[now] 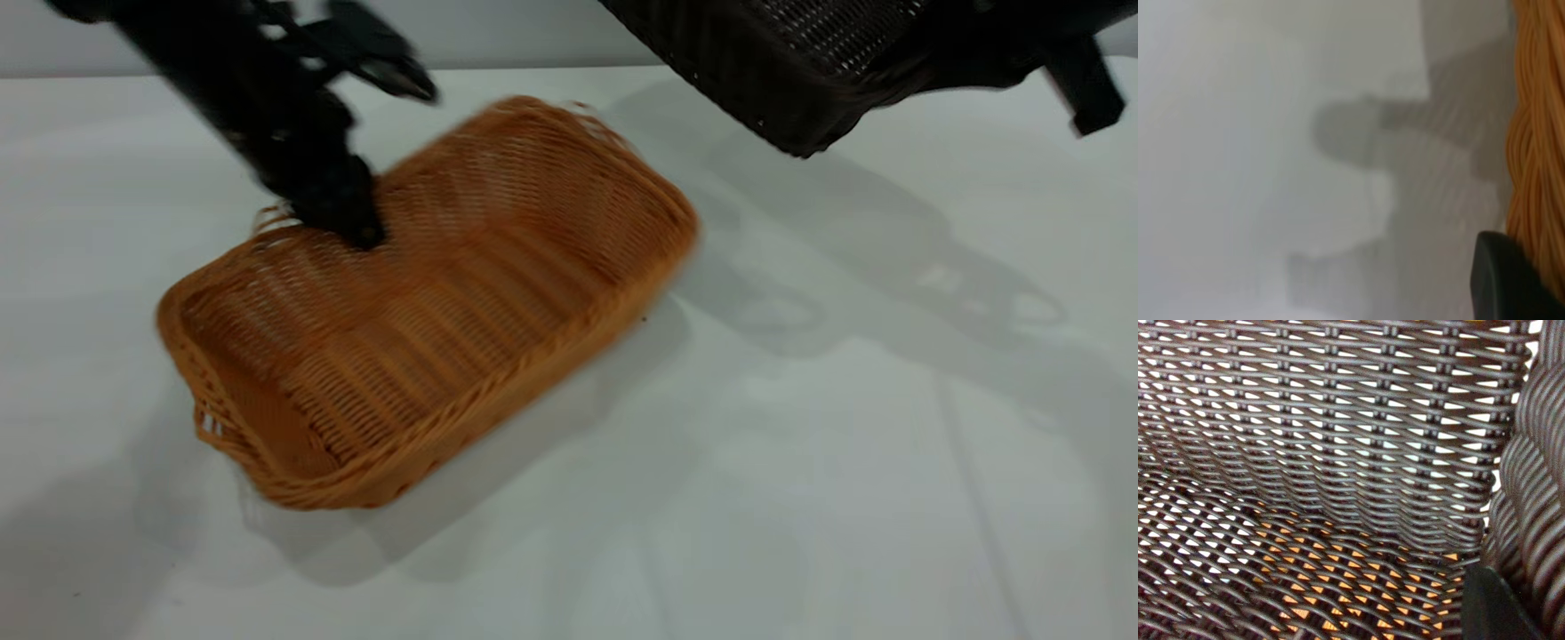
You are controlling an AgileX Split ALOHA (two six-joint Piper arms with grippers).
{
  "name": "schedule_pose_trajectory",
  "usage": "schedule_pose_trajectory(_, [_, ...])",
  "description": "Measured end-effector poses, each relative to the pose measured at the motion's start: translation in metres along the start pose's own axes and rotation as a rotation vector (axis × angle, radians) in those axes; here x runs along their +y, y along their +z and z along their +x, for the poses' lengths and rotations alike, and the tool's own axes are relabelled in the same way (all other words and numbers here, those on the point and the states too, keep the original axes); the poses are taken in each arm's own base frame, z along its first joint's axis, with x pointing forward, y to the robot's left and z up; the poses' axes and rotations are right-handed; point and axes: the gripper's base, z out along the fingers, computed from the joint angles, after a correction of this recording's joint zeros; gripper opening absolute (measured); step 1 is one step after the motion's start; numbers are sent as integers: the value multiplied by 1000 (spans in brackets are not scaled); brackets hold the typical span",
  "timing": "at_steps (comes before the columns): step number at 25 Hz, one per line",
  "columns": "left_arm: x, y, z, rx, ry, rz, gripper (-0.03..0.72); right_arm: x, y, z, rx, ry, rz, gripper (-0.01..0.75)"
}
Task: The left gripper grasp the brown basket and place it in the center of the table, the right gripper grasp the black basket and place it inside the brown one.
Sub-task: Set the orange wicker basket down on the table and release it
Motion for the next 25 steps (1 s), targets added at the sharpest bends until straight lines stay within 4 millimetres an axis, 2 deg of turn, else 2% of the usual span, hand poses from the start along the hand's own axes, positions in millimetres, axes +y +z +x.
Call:
schedule_pose_trajectory(3, [-21, 4, -23, -31, 273, -10, 84, -5, -16, -9, 69, -1, -68, 82])
schedule_pose_trajectory(7, [-36, 8, -44, -49, 471, 4, 84, -14, -30, -18, 90, 18, -110, 82])
schedule_pose_trajectory(10, [-39, 13, -53, -54, 518, 17, 84, -16, -34, -19, 105, 16, -126, 82])
schedule_pose_trajectory(20, [-46, 15, -61, -64, 585, 11, 90, -14, -35, -14, 157, -14, -156, 82])
schedule_pose_trajectory(25, [-45, 15, -62, -65, 583, 9, 135, -12, -37, -15, 157, 7, -190, 82])
